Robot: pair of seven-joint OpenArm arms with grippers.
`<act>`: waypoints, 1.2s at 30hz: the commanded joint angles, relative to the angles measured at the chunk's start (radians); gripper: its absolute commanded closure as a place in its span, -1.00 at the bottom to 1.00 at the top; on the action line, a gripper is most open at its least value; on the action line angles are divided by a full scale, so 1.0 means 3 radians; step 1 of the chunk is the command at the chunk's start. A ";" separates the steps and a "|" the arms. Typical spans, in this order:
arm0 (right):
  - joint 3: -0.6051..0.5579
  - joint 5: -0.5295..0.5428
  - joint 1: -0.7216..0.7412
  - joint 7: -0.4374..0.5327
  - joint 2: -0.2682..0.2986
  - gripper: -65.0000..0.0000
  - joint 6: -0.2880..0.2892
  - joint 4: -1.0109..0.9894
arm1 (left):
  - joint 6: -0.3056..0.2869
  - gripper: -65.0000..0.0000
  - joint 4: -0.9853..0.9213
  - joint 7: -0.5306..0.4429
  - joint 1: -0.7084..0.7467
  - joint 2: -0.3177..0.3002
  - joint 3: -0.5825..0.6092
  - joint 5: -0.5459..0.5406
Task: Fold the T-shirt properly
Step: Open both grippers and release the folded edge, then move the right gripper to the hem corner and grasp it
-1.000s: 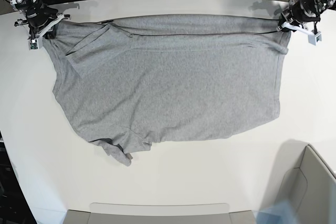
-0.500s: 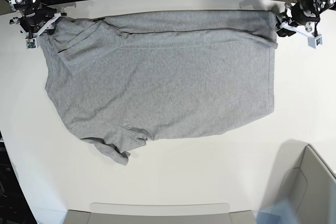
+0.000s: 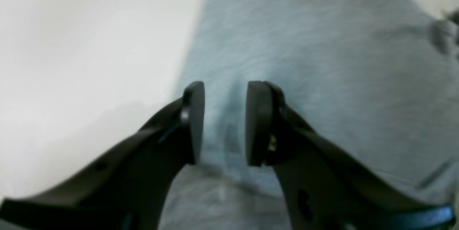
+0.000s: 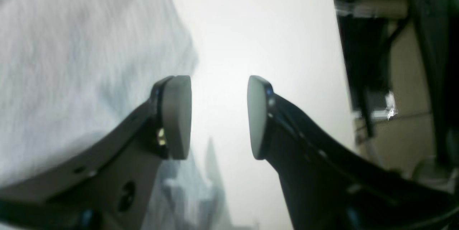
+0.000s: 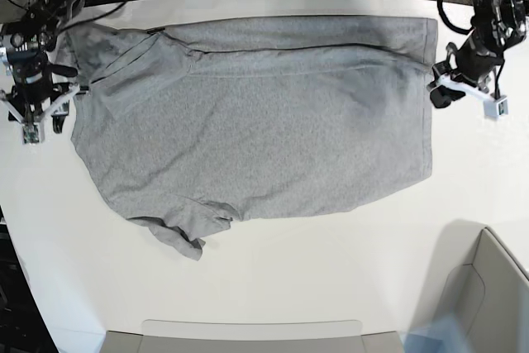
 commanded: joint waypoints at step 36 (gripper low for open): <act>-0.0657 -0.1124 0.0614 0.0610 -0.0050 0.21 0.0052 -0.2085 | 0.0033 0.49 -0.0097 -0.0012 -0.0409 0.0126 0.0339 0.0020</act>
